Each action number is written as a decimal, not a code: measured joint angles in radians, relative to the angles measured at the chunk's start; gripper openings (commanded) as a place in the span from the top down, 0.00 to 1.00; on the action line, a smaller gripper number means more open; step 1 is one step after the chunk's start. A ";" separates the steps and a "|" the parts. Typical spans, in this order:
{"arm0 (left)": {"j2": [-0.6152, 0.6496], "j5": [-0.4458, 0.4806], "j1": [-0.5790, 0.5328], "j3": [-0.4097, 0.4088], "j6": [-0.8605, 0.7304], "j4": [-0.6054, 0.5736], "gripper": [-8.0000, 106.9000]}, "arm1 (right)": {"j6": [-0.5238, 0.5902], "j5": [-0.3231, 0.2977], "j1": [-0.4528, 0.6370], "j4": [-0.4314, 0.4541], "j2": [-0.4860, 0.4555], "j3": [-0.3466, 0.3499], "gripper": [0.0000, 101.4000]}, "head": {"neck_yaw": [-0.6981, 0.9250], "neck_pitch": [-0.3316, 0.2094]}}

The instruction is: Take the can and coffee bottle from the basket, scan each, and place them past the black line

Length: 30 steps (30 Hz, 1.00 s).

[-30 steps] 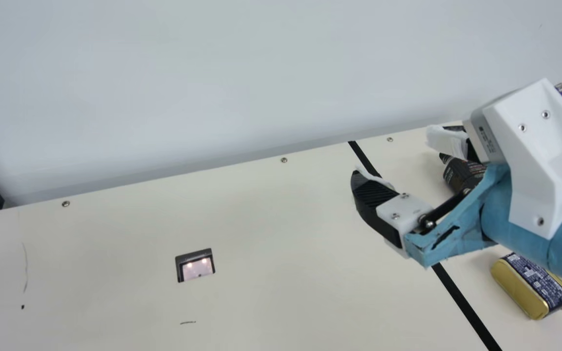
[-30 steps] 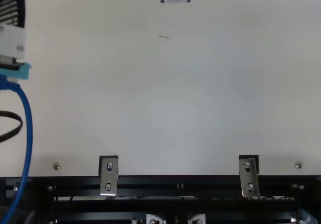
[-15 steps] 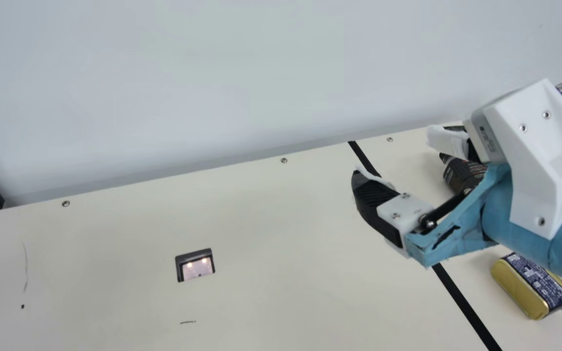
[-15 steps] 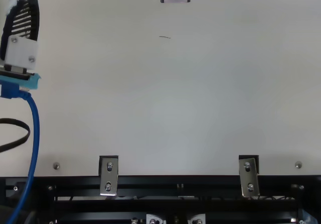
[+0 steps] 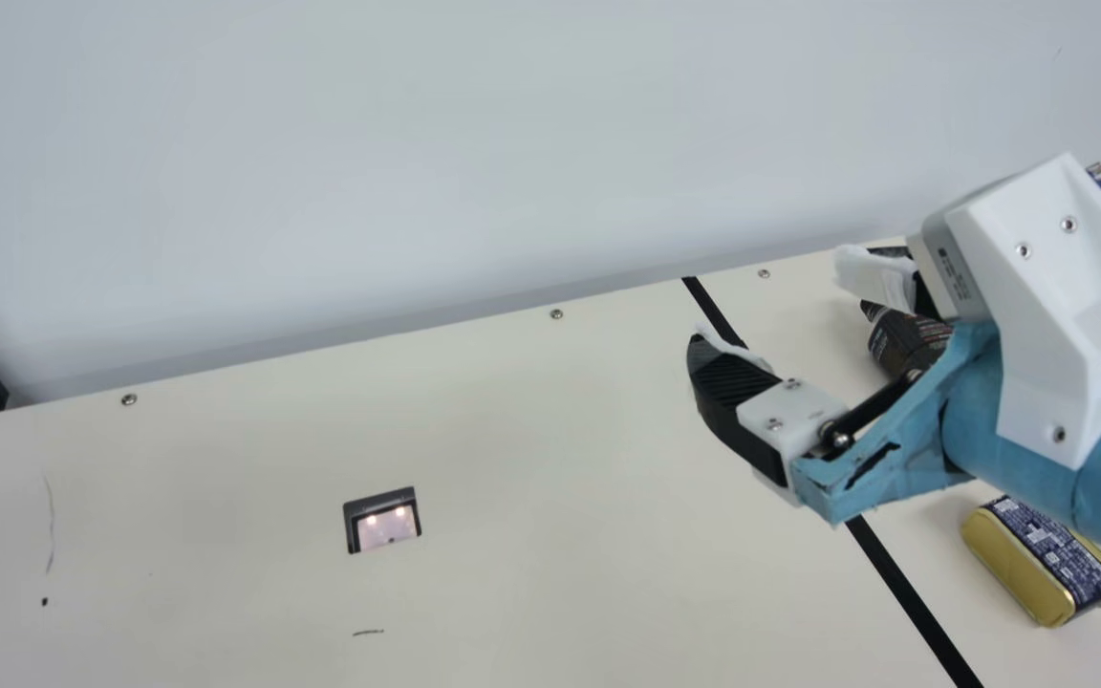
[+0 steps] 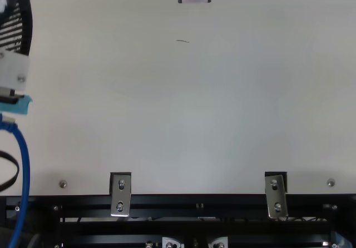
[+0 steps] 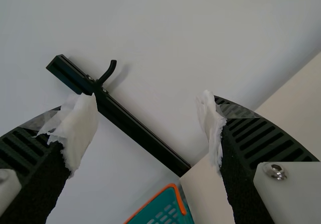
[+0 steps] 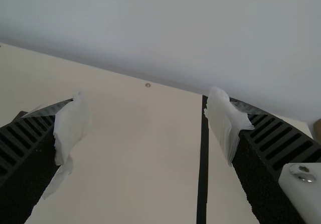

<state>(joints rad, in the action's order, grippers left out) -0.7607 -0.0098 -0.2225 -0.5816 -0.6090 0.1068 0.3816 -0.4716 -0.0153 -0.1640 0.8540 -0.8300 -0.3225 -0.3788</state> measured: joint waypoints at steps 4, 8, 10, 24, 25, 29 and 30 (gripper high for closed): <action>0.055 0.092 -0.015 0.017 0.054 0.046 0.15 | 0.000 0.000 0.000 0.000 0.000 0.000 0.00 | 0.000 -0.005; 0.127 0.172 -0.019 0.057 0.123 0.065 0.15 | 0.000 0.000 0.000 0.000 0.000 0.000 0.00 | 0.000 0.000; 0.159 0.199 -0.017 0.080 0.156 0.065 0.15 | 0.000 0.000 0.000 0.000 0.000 0.000 0.00 | 0.000 -0.005; 0.416 0.225 0.020 0.270 0.347 0.032 0.15 | 0.000 0.000 0.000 0.000 0.000 0.000 0.00 | 0.000 -0.005; 0.431 0.221 0.024 0.286 0.355 0.025 0.15 | 0.000 0.000 0.000 0.000 0.000 0.000 0.00 | 0.000 -0.005; 0.473 0.215 0.036 0.321 0.362 0.020 0.15 | 0.000 0.000 0.000 0.000 0.000 0.000 0.00 | 0.000 -0.005; 0.473 0.215 0.036 0.321 0.362 0.020 0.15 | 0.000 0.000 0.000 0.000 0.000 0.000 0.00 | 0.000 -0.005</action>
<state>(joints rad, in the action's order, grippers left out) -0.2873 0.2047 -0.1862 -0.2607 -0.2470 0.1272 0.3816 -0.4716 -0.0153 -0.1640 0.8540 -0.8300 -0.3225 -0.3839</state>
